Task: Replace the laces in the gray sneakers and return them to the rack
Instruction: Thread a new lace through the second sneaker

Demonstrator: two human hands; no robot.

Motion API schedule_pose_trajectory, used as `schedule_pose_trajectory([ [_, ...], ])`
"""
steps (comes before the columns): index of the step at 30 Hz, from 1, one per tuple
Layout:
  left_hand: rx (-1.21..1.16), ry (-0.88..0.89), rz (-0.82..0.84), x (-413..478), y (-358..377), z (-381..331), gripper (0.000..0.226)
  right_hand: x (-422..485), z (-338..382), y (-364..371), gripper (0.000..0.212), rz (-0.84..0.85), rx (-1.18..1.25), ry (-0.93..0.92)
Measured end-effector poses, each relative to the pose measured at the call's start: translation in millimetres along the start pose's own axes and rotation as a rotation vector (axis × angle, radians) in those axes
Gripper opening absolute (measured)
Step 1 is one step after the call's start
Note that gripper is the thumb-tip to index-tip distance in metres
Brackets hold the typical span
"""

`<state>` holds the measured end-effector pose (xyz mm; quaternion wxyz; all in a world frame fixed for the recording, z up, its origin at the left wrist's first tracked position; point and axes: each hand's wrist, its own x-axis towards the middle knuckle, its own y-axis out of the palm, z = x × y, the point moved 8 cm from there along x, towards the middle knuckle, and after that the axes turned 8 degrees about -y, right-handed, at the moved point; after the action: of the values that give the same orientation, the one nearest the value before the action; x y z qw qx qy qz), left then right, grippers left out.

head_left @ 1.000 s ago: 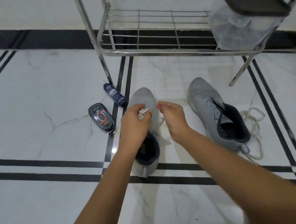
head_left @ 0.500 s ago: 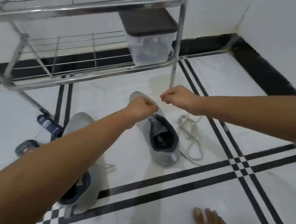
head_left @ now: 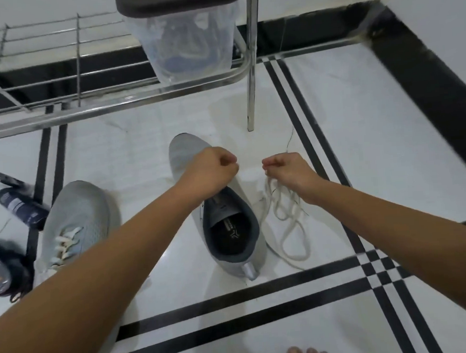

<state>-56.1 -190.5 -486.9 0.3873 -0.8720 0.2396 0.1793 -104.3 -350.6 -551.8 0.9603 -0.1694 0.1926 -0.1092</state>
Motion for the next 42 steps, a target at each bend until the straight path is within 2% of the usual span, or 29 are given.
schedule_pose_trajectory([
  [3, 0.004, -0.004, 0.035, 6.9, 10.0, -1.5, 0.027, 4.0, 1.3, 1.7, 0.04, 0.061, -0.178, -0.067],
  [7, 0.059, 0.0, 0.063, 14.1, 18.9, 1.3, 0.022, 7.6, 5.8, 13.1, 0.047, 0.257, -0.734, -0.214],
  [11, 0.005, 0.013, 0.078, 12.1, 19.1, -2.0, 0.025, 5.5, 11.4, 21.0, 0.027, 0.378, -0.999, -0.311],
  [13, -0.045, 0.025, 0.092, 9.0, 17.3, -5.7, 0.027, 3.5, 24.8, 16.1, 0.019, 0.344, -0.946, -0.322],
  [17, -0.136, 0.024, 0.266, -1.1, 24.8, -14.0, 0.052, -7.9, 72.7, 0.8, 0.008, 0.233, -0.547, -0.299],
  [18, -0.159, 0.026, 0.274, -2.5, 23.0, -15.9, 0.049, -10.7, 82.4, -1.1, 0.007, 0.223, -0.454, -0.294],
  [21, -0.152, 0.06, 0.221, -2.7, 8.4, -21.4, 0.023, -14.8, 93.6, -13.9, 0.004, 0.178, -0.257, -0.223],
  [23, -0.121, 0.048, 0.195, -1.4, -4.9, -19.3, 0.013, -12.0, 89.7, -29.7, 0.005, 0.11, -0.32, -0.196],
  [26, -0.153, 0.006, 0.163, 1.5, -25.8, -10.6, 0.015, -10.9, 81.6, -41.9, 0.01, 0.072, -0.677, -0.204],
  [27, -0.121, 0.021, 0.153, 0.2, -29.9, -12.8, 0.015, -13.3, 82.5, -38.2, 0.018, 0.099, -0.745, -0.224],
  [29, 0.001, 0.079, 0.157, -3.8, -30.0, -22.1, 0.019, -20.6, 90.7, -18.2, 0.043, 0.211, -0.686, -0.307],
  [30, 0.037, 0.109, 0.173, -6.7, -26.9, -29.0, 0.022, -26.0, 97.5, -6.5, 0.048, 0.272, -0.578, -0.34],
  [32, 0.087, 0.16, 0.183, -12.3, -23.0, -43.5, 0.026, -32.1, 108.4, 8.1, 0.034, 0.319, -0.354, -0.375],
  [33, 0.114, 0.177, 0.166, -12.9, -25.0, -47.9, 0.026, -30.0, 110.1, 6.3, 0.025, 0.274, -0.319, -0.371],
  [37, 0.085, 0.171, 0.075, -8.7, -46.7, -46.6, 0.026, -22.1, 100.1, -19.0, 0.025, 0.123, -0.524, -0.277],
  [40, 0.058, 0.13, 0.073, -4.1, -41.9, -34.8, 0.019, -27.7, 100.8, -9.4, 0.032, 0.198, -0.643, -0.311],
  [42, -0.043, 0.103, 0.068, -0.5, -35.1, -30.7, 0.014, -33.3, 108.9, 9.4, 0.044, 0.26, -0.536, -0.389],
])
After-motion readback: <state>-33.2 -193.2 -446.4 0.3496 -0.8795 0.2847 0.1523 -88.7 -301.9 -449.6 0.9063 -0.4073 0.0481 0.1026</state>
